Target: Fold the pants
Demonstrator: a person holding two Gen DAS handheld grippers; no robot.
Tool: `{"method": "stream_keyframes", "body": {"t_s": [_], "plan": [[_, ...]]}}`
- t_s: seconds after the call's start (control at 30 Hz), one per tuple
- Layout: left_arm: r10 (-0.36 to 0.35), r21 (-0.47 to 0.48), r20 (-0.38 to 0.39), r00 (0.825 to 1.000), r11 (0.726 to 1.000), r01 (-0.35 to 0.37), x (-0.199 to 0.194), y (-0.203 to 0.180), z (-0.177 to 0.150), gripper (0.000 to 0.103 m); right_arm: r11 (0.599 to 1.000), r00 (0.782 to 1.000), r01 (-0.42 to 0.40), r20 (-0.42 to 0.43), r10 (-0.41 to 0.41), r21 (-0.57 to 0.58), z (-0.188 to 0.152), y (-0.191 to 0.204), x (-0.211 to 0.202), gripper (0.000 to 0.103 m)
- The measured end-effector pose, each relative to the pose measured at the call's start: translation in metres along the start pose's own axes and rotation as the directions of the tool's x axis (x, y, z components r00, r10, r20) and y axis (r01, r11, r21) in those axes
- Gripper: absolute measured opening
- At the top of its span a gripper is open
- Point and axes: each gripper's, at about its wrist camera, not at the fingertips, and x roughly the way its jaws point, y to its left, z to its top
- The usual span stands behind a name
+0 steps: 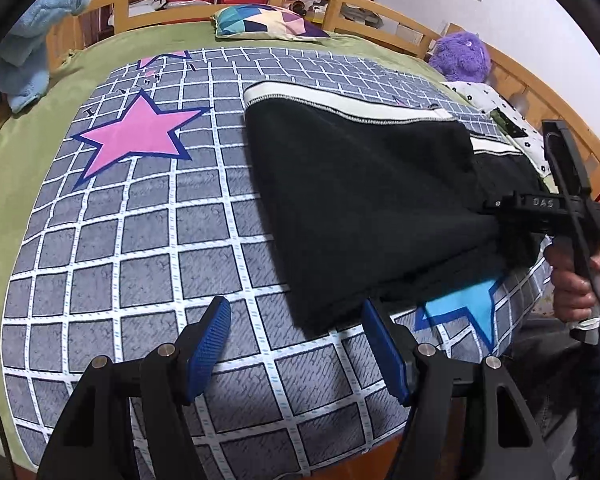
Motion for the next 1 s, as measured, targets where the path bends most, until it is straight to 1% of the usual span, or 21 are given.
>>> {"method": "stream_keyframes", "body": {"t_s": [0.07, 0.13, 0.17, 0.2, 0.23, 0.27, 0.3, 0.33, 0.37, 0.43, 0.53, 0.57, 0.63, 0.67, 0.7, 0.73, 0.8, 0.87, 0.9, 0.97, 1.0], "plan": [[0.02, 0.028, 0.003, 1.0, 0.999, -0.02, 0.002, -0.005, 0.001, 0.066, 1.0, 1.0, -0.015, 0.002, 0.014, 0.015, 0.0, -0.003, 0.001, 0.053], [0.059, 0.058, 0.025, 0.998, 0.997, -0.06, 0.006, -0.014, 0.003, 0.065, 0.999, 1.0, -0.028, 0.005, 0.027, 0.034, 0.0, -0.005, 0.002, 0.053], [0.064, 0.063, 0.028, 0.998, 0.996, -0.065, 0.009, -0.015, 0.003, 0.052, 0.999, 1.0, -0.03, 0.008, 0.03, 0.04, 0.001, -0.005, 0.003, 0.053], [0.05, 0.069, 0.023, 0.998, 0.996, -0.052, 0.013, -0.018, 0.003, 0.029, 0.999, 1.0, -0.028, 0.011, 0.028, 0.041, 0.0, -0.004, 0.003, 0.053], [0.03, 0.07, 0.012, 0.999, 0.997, -0.03, 0.016, -0.018, 0.004, 0.024, 0.999, 1.0, -0.023, 0.015, 0.022, 0.039, -0.001, -0.003, 0.004, 0.048], [0.053, 0.08, 0.027, 0.998, 0.995, -0.055, 0.014, -0.019, 0.004, 0.017, 1.0, 1.0, 0.0, 0.018, 0.0, 0.026, -0.001, -0.001, 0.004, 0.023], [0.053, 0.091, 0.065, 0.996, 0.994, -0.059, 0.006, -0.018, 0.004, 0.013, 1.0, 0.999, 0.023, 0.022, -0.023, -0.004, -0.004, -0.004, -0.001, 0.02], [0.045, 0.09, 0.094, 0.995, 0.995, -0.053, -0.002, -0.016, 0.003, 0.013, 1.0, 0.999, -0.007, 0.042, 0.007, 0.0, -0.004, -0.005, -0.008, 0.02], [0.04, 0.088, 0.103, 0.994, 0.995, -0.049, -0.008, -0.014, 0.003, 0.013, 0.996, 0.994, -0.082, 0.08, 0.079, 0.041, -0.005, -0.013, -0.022, 0.019], [0.036, 0.095, 0.063, 0.997, 0.995, -0.042, -0.004, -0.011, 0.001, 0.013, 0.992, 0.989, -0.128, 0.073, 0.126, 0.024, -0.01, -0.017, -0.033, 0.019], [0.089, 0.128, 0.006, 0.996, 0.988, -0.089, 0.011, -0.014, -0.009, 0.015, 0.999, 0.999, -0.036, -0.04, 0.035, -0.029, -0.024, -0.013, -0.009, 0.023], [0.098, 0.138, 0.003, 0.995, 0.986, -0.097, 0.008, -0.016, -0.009, 0.018, 0.998, 1.0, -0.007, -0.026, 0.005, -0.063, -0.028, -0.009, -0.006, 0.024], [0.078, 0.13, 0.004, 0.997, 0.988, -0.078, -0.006, -0.016, -0.007, 0.024, 0.992, 1.0, 0.008, -0.004, -0.009, -0.128, -0.03, -0.003, -0.017, 0.03], [0.061, 0.118, 0.019, 0.998, 0.991, -0.062, -0.017, -0.015, -0.006, 0.034, 0.992, 1.0, 0.017, 0.002, -0.017, -0.128, -0.03, -0.005, -0.025, 0.034], [0.053, 0.112, 0.032, 0.998, 0.992, -0.057, -0.023, -0.014, -0.006, 0.045, 0.993, 1.0, 0.021, 0.015, -0.019, -0.119, -0.03, -0.007, -0.033, 0.035], [0.047, 0.108, 0.057, 0.997, 0.993, -0.053, -0.034, -0.014, -0.003, 0.049, 0.995, 0.999, 0.01, 0.041, -0.006, -0.103, -0.031, -0.01, -0.043, 0.035], [0.028, 0.116, 0.102, 0.994, 0.992, -0.04, -0.046, -0.018, 0.009, 0.05, 0.995, 0.995, -0.019, 0.093, 0.028, -0.098, -0.033, -0.01, -0.061, 0.035], [0.009, 0.106, 0.123, 0.992, 0.994, -0.022, -0.045, -0.027, 0.026, 0.05, 0.989, 0.982, -0.009, 0.187, 0.037, -0.148, -0.035, 0.004, -0.077, 0.035], [0.001, 0.097, 0.127, 0.992, 0.995, -0.013, -0.041, -0.029, 0.033, 0.05, 0.984, 0.976, -0.003, 0.213, 0.041, -0.176, -0.036, 0.011, -0.08, 0.035], [-0.026, 0.089, 0.122, 0.992, 0.996, 0.015, -0.025, -0.04, 0.05, 0.05, 0.972, 0.97, -0.003, 0.235, 0.06, -0.237, -0.037, 0.028, -0.076, 0.035], [-0.025, 0.092, 0.108, 0.994, 0.996, 0.016, -0.015, -0.044, 0.054, 0.05, 0.965, 0.973, -0.005, 0.224, 0.065, -0.262, -0.037, 0.036, -0.07, 0.035]]}}
